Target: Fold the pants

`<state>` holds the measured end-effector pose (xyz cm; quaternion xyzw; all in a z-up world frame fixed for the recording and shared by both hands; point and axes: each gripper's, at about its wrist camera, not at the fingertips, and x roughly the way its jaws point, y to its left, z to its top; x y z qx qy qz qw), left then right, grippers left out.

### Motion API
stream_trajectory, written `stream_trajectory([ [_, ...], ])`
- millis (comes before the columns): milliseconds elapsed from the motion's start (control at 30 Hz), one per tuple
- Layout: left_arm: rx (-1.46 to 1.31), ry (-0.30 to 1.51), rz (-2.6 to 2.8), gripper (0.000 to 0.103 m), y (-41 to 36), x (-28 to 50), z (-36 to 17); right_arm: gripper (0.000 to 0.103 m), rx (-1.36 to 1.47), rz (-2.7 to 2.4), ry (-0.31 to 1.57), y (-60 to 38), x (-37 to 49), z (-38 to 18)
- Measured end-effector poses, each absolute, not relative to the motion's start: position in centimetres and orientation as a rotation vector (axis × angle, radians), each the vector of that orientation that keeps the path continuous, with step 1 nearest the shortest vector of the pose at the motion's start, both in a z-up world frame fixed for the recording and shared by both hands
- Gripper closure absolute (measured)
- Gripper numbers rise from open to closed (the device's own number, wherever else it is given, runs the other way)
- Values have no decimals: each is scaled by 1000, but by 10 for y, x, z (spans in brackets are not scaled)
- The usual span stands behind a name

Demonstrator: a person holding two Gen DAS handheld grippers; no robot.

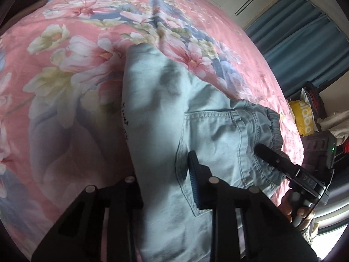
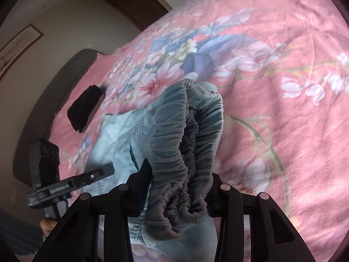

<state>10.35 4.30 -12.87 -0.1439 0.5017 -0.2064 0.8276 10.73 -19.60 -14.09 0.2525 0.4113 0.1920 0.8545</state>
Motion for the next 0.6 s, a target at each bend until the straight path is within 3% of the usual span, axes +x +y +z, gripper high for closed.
stream_trajectory([
  [600, -145, 803, -395, 80, 46, 74, -53, 63, 329, 442, 663, -153, 86, -63],
])
